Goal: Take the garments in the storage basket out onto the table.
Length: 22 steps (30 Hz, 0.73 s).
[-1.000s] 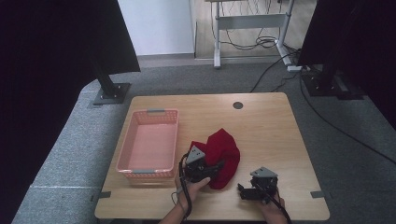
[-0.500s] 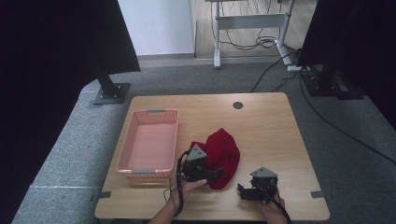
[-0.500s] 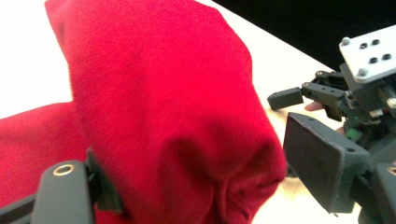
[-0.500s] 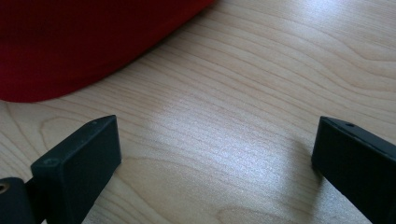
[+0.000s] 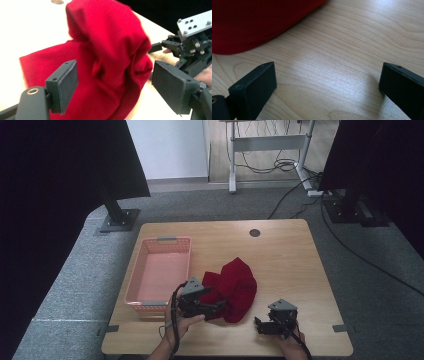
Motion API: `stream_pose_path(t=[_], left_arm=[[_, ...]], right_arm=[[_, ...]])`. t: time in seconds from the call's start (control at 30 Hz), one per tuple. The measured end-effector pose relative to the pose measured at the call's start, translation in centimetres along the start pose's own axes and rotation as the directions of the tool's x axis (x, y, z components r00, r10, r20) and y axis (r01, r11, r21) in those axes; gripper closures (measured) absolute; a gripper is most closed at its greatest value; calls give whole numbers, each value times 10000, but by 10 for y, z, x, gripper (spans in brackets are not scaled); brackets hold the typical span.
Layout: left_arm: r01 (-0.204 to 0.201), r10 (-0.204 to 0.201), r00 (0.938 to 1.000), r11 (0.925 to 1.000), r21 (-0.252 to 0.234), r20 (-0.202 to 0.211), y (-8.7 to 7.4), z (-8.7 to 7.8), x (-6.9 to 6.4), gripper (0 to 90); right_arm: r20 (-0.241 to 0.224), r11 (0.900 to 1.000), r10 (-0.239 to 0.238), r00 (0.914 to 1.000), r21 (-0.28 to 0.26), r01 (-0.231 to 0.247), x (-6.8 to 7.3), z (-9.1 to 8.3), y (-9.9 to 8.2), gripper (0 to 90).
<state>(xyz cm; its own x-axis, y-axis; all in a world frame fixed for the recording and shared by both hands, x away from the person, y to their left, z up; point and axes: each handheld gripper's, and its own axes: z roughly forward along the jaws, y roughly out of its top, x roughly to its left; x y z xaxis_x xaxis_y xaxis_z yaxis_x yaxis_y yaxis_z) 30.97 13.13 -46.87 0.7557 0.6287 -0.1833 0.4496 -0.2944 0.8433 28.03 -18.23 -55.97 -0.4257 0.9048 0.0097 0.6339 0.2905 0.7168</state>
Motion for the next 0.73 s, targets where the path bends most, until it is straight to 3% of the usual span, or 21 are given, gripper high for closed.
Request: stream_pose_path(t=[0.37,0.73], left_arm=[[220,-225,9996,9995,-229,-183,-23,-44,18,209],[543,-552,9978,9982,-270,-361,-38,-61,28,208]], right_arm=[[3,10000,0,10000,2,0,0,0,0,10],[2,10000,-1,10000,2,1,0,0,0,10]])
